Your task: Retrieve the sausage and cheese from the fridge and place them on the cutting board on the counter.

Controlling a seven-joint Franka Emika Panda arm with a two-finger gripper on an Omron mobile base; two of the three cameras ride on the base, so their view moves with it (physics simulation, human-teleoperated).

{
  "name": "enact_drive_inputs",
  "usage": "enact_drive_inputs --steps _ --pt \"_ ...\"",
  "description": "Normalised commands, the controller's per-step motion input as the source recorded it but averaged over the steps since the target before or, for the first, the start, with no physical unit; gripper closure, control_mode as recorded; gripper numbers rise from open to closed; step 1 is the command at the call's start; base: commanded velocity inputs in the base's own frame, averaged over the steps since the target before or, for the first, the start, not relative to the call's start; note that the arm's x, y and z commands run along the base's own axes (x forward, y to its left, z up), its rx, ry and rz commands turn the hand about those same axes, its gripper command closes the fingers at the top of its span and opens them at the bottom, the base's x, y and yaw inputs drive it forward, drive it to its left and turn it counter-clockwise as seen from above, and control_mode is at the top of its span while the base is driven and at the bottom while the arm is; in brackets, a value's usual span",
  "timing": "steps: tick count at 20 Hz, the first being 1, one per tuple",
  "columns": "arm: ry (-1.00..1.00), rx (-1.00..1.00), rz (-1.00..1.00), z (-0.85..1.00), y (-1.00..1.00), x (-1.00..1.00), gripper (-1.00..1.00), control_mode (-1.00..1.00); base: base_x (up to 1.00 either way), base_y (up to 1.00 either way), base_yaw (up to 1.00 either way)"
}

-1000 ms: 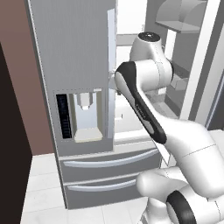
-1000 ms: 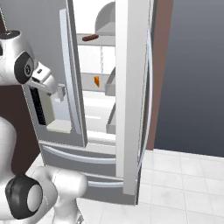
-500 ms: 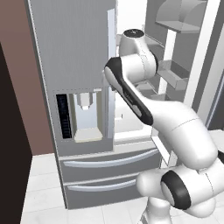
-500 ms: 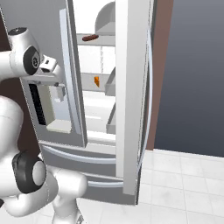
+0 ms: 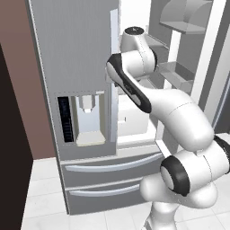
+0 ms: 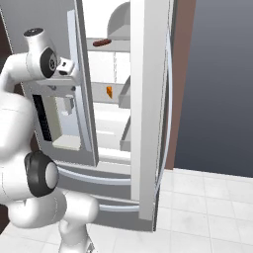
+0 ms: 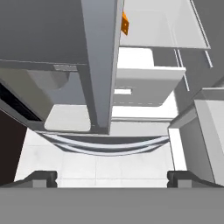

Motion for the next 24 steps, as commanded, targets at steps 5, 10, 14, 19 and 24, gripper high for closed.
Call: enact_drive_inputs --steps 5,10,14,19,24 --pt "-0.07 0.00 0.00 -0.06 -0.02 0.38 -1.00 -1.00 0.00 0.00 0.00" --pt "-0.07 0.00 0.00 -0.03 0.00 0.09 -1.00 -1.00 0.00 0.00 0.00" --pt "-0.02 0.00 0.00 0.00 0.00 0.11 -1.00 -1.00 0.00 0.00 0.00" --pt "-0.03 0.00 0.00 -0.02 0.00 0.20 -1.00 -1.00 0.00 0.00 0.00" --pt "-0.02 0.01 0.00 -0.24 0.00 0.44 -1.00 -1.00 0.00 0.00 0.00"
